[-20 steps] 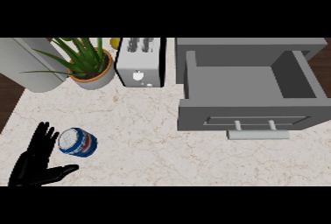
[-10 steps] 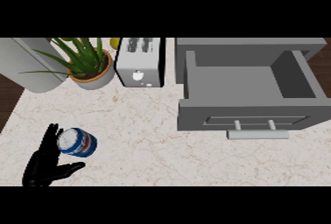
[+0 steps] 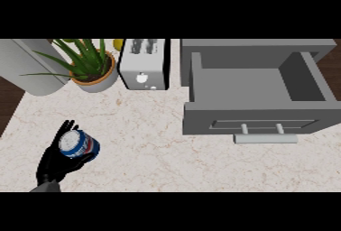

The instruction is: Pick up the can, place it into the drawer and close the drawer

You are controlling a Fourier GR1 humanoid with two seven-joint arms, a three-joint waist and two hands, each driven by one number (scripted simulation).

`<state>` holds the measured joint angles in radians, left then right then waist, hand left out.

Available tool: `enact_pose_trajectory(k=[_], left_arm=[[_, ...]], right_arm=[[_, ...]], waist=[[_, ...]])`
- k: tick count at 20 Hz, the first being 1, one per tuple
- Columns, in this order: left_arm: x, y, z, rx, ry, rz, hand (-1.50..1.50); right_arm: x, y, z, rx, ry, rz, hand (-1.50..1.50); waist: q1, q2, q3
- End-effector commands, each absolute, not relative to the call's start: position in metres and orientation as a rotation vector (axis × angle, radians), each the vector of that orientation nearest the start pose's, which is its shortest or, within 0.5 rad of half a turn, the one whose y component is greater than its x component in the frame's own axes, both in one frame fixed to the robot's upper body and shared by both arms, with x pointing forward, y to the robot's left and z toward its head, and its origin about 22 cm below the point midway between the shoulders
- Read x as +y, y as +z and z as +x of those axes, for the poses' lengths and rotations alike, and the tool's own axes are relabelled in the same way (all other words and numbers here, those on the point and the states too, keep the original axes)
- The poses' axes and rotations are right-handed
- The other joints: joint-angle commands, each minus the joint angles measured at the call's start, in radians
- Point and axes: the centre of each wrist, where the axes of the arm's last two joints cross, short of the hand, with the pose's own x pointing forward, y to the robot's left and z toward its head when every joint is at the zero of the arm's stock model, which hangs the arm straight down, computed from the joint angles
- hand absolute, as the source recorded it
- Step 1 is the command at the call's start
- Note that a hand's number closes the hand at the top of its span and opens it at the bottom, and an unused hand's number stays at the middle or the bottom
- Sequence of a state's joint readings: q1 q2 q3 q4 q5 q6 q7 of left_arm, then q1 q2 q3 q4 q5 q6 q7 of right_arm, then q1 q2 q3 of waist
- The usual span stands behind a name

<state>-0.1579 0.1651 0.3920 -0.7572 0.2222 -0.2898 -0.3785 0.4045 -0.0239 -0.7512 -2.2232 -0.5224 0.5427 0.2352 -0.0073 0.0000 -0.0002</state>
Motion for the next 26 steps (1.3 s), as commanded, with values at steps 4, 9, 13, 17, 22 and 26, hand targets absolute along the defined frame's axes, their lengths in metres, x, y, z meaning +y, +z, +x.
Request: enact_pose_trajectory(k=[4,9,13,17,22,26], left_arm=[[0.345,-0.125,0.23,-1.381,0.359,-0.181,1.5],[0.338,-0.103,0.25,-1.463,0.278,-0.237,1.5],[0.328,-0.09,0.253,-1.508,0.272,-0.303,1.5],[0.264,-0.079,0.275,-1.548,0.311,-0.29,1.5],[0.225,-0.061,0.305,-1.565,0.331,-0.267,1.5],[0.223,-0.025,0.318,-1.61,0.27,-0.262,1.5]], right_arm=[[-0.372,0.121,0.057,-1.769,-0.118,-0.161,-1.5],[-0.385,0.118,0.052,-1.776,-0.095,-0.17,-1.5],[-0.38,0.11,0.057,-1.771,-0.141,-0.183,-1.5],[-0.392,0.11,0.062,-1.784,-0.127,-0.16,-1.5],[-0.37,0.12,0.06,-1.789,-0.126,-0.181,-1.5],[-0.368,0.112,0.055,-1.8,-0.132,-0.169,-1.5]], waist=[[0.0,-0.001,0.0],[0.003,-0.003,0.001],[0.005,-0.002,0.001],[0.005,-0.002,0.001],[-0.002,-0.001,0.0],[-0.004,-0.002,0.001]])
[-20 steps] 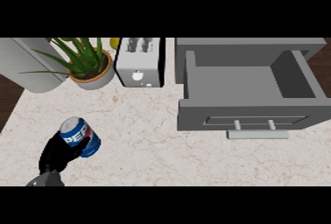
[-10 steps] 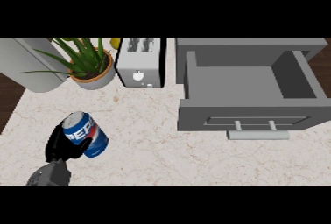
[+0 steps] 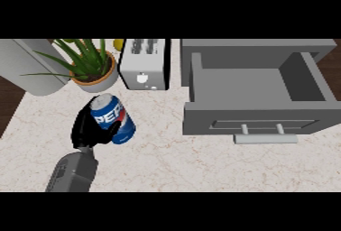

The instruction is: Pick up the can, place it into the drawer and close the drawer

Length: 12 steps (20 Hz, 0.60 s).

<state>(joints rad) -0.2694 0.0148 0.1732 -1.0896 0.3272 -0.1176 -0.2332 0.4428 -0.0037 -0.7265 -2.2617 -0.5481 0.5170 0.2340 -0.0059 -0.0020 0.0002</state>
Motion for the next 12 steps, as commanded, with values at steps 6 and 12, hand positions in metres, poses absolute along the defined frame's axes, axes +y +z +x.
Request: enact_pose_trajectory(k=[6,12], left_arm=[[0.2,0.039,0.318,-1.675,0.219,-0.236,1.5],[0.178,0.067,0.32,-1.69,0.186,-0.242,1.5]], right_arm=[[-0.37,0.112,0.051,-1.774,-0.143,-0.175,-1.5],[-0.352,0.132,0.051,-1.782,-0.138,-0.18,-1.5]], waist=[[0.004,-0.003,0.001],[-0.001,-0.001,0.0]])
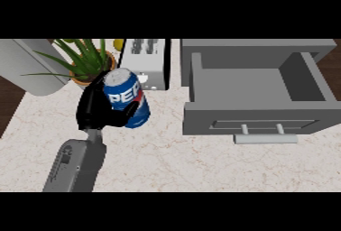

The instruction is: Pick up the can, place it into the drawer and close the drawer

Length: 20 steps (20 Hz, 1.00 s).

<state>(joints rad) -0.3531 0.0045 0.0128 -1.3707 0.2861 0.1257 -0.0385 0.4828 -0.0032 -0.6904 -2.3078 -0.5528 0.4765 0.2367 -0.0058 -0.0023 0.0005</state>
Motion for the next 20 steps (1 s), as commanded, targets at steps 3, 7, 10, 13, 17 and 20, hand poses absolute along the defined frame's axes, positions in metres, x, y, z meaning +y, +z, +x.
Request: enact_pose_trajectory(k=[3,7,10,13,17,20], left_arm=[[0.172,0.098,0.327,-1.714,0.168,-0.238,1.5],[0.15,0.122,0.359,-1.724,0.158,-0.197,1.5],[0.14,0.139,0.355,-1.736,0.133,-0.225,1.5],[0.125,0.155,0.366,-1.742,0.139,-0.242,1.5],[0.089,0.168,0.367,-1.716,0.127,-0.206,1.5],[0.084,0.169,0.38,-1.721,0.121,-0.201,1.5]], right_arm=[[-0.365,0.109,0.058,-1.771,-0.138,-0.175,-1.5],[-0.368,0.121,0.055,-1.781,-0.141,-0.173,-1.5],[-0.371,0.12,0.058,-1.791,-0.145,-0.176,-1.5],[-0.359,0.135,0.066,-1.773,-0.127,-0.165,-1.5],[-0.363,0.127,0.073,-1.777,-0.151,-0.172,-1.5],[-0.364,0.108,0.068,-1.77,-0.134,-0.166,-1.5]], waist=[[-0.001,0.0,0.0],[-0.009,0.002,0.0],[-0.004,0.001,0.0],[-0.005,0.003,-0.001],[-0.006,0.003,0.0],[-0.011,0.003,0.0]])
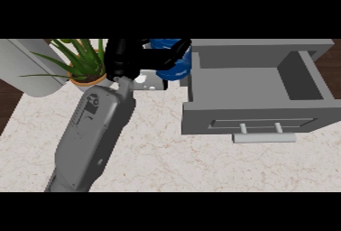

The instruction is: Pick up the can, place it into the drawer and close the drawer

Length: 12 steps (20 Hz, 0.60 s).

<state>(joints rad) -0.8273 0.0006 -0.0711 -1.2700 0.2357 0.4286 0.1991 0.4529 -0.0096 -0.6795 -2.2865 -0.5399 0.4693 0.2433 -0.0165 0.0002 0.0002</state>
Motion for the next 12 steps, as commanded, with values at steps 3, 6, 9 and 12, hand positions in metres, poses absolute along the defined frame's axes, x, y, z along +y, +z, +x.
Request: enact_pose_trajectory(k=[3,6,9,12], left_arm=[[0.068,0.201,0.393,-1.73,0.099,-0.201,1.5],[0.057,0.211,0.404,-1.732,0.114,-0.191,1.5],[0.044,0.193,0.403,-1.744,0.092,-0.196,1.5],[0.017,0.221,0.399,-1.738,0.092,-0.171,1.5]], right_arm=[[-0.369,0.116,0.071,-1.789,-0.138,-0.164,-1.5],[-0.354,0.121,0.063,-1.78,-0.124,-0.142,-1.5],[-0.366,0.11,0.077,-1.801,-0.135,-0.135,-1.5],[-0.363,0.124,0.078,-1.794,-0.134,-0.149,-1.5]], waist=[[-0.002,0.001,0.0],[-0.011,0.002,0.0],[-0.011,0.003,0.0],[-0.016,0.003,0.0]])
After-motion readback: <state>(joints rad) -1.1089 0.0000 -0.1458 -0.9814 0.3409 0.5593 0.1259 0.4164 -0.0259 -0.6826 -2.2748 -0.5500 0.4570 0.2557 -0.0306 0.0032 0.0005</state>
